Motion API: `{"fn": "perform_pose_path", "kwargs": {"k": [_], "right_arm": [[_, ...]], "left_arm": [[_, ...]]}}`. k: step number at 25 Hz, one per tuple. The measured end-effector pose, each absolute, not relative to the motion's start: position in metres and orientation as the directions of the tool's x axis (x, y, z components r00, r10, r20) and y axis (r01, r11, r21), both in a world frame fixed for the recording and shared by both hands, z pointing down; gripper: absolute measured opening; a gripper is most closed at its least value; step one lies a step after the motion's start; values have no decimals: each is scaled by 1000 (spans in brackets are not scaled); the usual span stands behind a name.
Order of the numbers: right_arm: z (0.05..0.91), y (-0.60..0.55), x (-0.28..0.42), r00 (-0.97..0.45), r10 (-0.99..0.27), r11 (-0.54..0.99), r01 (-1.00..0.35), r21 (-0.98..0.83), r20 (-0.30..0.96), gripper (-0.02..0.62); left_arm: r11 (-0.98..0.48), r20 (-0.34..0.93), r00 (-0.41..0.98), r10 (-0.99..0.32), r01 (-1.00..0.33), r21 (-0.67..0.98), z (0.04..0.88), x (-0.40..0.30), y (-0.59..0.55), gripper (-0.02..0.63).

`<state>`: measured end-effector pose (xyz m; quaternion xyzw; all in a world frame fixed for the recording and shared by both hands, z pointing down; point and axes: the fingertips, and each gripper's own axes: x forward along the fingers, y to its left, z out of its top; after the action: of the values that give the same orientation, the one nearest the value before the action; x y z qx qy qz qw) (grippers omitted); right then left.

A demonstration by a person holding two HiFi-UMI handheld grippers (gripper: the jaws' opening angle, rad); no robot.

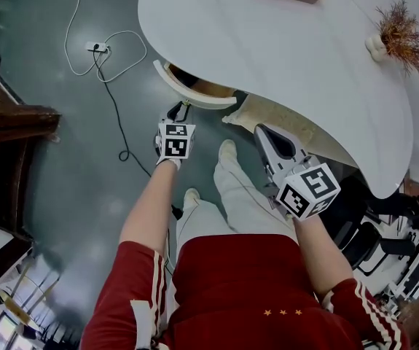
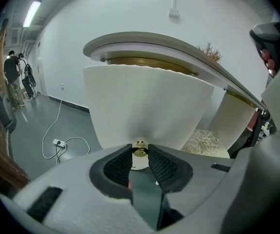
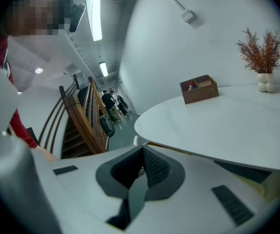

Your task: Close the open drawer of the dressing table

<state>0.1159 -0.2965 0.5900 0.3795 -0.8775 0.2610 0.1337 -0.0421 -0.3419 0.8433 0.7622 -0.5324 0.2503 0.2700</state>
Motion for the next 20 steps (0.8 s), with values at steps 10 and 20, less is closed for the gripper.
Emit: {"fn": "perform_pose_path", "kwargs": {"k": [10, 20], "right_arm": [[599, -302, 125, -657, -604, 559, -753, -348, 451, 5], [610, -315, 138, -643, -615, 544, -765, -344, 456, 5]], "left_arm": [[-293, 642, 319, -697, -944, 151, 842, -31, -371, 101], [-288, 610, 307, -731, -949, 133, 840, -22, -395, 103]]}}
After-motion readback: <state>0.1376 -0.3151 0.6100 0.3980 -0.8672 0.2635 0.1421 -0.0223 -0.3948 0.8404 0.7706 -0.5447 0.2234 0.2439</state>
